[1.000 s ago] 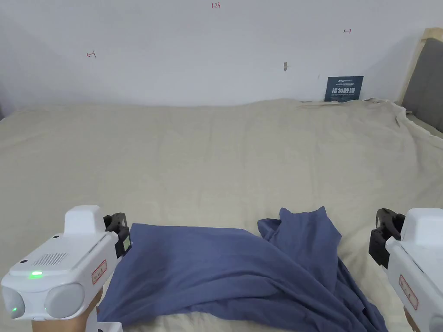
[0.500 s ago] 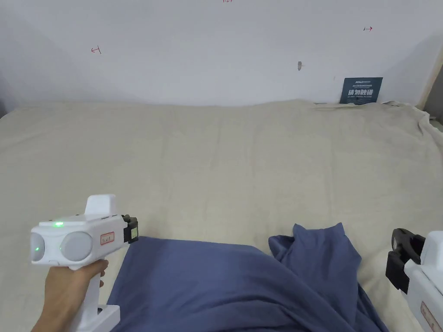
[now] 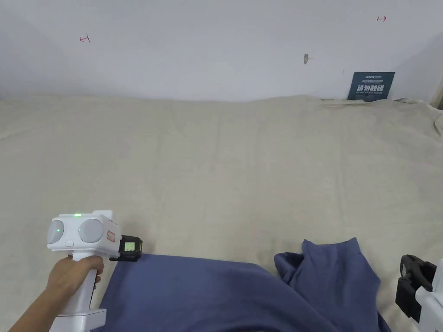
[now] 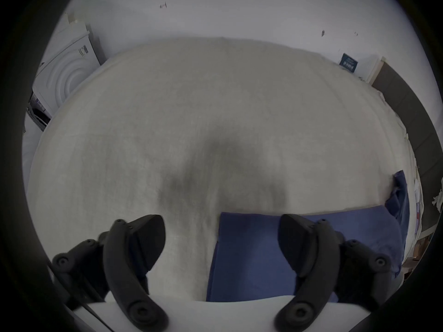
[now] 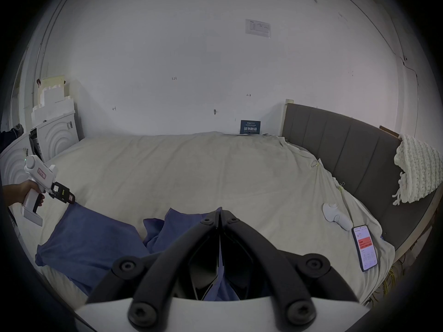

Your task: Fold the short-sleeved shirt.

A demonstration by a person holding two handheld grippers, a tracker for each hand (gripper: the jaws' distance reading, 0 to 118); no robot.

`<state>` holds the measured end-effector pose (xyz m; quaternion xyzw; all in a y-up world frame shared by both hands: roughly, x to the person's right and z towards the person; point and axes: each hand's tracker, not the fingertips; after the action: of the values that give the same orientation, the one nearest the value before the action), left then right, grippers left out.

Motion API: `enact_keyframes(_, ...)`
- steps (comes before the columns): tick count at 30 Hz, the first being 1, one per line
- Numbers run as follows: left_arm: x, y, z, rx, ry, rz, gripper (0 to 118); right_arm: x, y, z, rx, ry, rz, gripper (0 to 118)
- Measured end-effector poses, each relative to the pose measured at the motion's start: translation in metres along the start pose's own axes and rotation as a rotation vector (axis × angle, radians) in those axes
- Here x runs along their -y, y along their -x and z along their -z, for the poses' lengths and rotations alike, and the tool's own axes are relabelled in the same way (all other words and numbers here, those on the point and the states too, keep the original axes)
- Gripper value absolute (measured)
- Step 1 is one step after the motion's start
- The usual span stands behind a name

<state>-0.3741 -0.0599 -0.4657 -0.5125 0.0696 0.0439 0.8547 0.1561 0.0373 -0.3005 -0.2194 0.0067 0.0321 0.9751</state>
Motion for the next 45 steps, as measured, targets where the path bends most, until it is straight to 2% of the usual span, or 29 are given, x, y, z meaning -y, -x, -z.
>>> enact_keyframes(3, 0.004, -0.002, 0.015, -0.001, 0.043, 0.012, 74, 0.004, 0.0, 0.005, -0.004, 0.017, 0.002, 0)
enact_keyframes(7, 0.008, -0.012, 0.016, -0.006, 0.035, 0.041, 60, 0.007, -0.001, 0.007, -0.005, 0.036, -0.007, 0)
enact_keyframes(8, 0.007, -0.014, 0.015, 0.006, 0.038, 0.054, 50, 0.008, -0.002, 0.008, -0.005, 0.04, -0.007, 0)
enact_keyframes(11, 0.007, -0.023, 0.008, 0.016, 0.017, 0.087, 6, 0.009, -0.004, 0.009, -0.005, 0.052, -0.002, 0)
enact_keyframes(12, 0.009, -0.026, 0.007, 0.023, 0.014, 0.106, 1, 0.008, -0.005, 0.011, -0.006, 0.057, 0.001, 0)
enact_keyframes(15, 0.015, -0.031, -0.001, 0.0, -0.017, 0.13, 0, 0.003, -0.01, 0.021, -0.023, 0.086, 0.022, 0)
enact_keyframes(21, 0.032, -0.025, -0.064, 0.114, -0.19, 0.108, 0, -0.011, -0.027, 0.075, -0.06, 0.225, 0.075, 4)
enact_keyframes(22, 0.035, -0.023, -0.075, 0.122, -0.202, 0.111, 0, -0.011, -0.03, 0.086, -0.063, 0.243, 0.084, 12)
enact_keyframes(23, 0.038, -0.021, -0.083, 0.134, -0.222, 0.107, 0, -0.01, -0.032, 0.097, -0.066, 0.282, 0.095, 29)
enact_keyframes(24, 0.041, -0.019, -0.092, 0.144, -0.237, 0.107, 0, -0.008, -0.033, 0.109, -0.058, 0.327, 0.089, 62)
enact_keyframes(25, 0.043, -0.018, -0.1, 0.147, -0.241, 0.107, 0, -0.007, -0.033, 0.121, -0.076, 0.361, 0.114, 86)
enact_keyframes(26, 0.045, -0.017, -0.107, 0.153, -0.25, 0.107, 0, -0.002, -0.034, 0.133, -0.081, 0.407, 0.111, 97)
enact_keyframes(29, 0.05, -0.018, -0.126, 0.168, -0.267, 0.107, 0, 0.013, -0.036, 0.161, -0.061, 0.469, 0.109, 105)
enact_keyframes(32, 0.054, -0.018, -0.135, 0.178, -0.277, 0.104, 0, 0.022, -0.032, 0.182, -0.04, 0.527, 0.083, 105)
enact_keyframes(35, 0.058, -0.019, -0.138, 0.179, -0.281, 0.112, 0, 0.03, -0.024, 0.195, -0.038, 0.582, 0.089, 104)
enact_keyframes(36, 0.058, -0.019, -0.139, 0.18, -0.28, 0.113, 0, 0.033, -0.025, 0.199, -0.035, 0.595, 0.09, 99)
enact_keyframes(37, 0.06, -0.019, -0.139, 0.182, -0.279, 0.113, 0, 0.036, -0.026, 0.205, -0.032, 0.605, 0.084, 89)
enact_keyframes(38, 0.058, -0.017, -0.136, 0.183, -0.278, 0.111, 0, 0.038, -0.025, 0.207, -0.033, 0.612, 0.074, 70)
enact_keyframes(39, 0.056, -0.013, -0.133, 0.182, -0.276, 0.109, 0, 0.039, -0.024, 0.206, -0.031, 0.611, 0.072, 33)
enact_keyframes(40, 0.056, -0.013, -0.132, 0.181, -0.274, 0.107, 0, 0.04, -0.023, 0.206, -0.057, 0.612, 0.082, 14)
enact_keyframes(41, 0.057, -0.013, -0.132, 0.179, -0.274, 0.106, 0, 0.041, -0.023, 0.201, -0.118, 0.605, 0.097, 4)
enact_keyframes(43, 0.059, -0.013, -0.131, 0.175, -0.271, 0.101, 0, 0.035, -0.019, 0.192, -0.074, 0.576, 0.075, 2)
enact_keyframes(45, 0.06, -0.013, -0.131, 0.17, -0.272, 0.096, 0, 0.024, -0.012, 0.172, -0.073, 0.526, 0.043, 2)
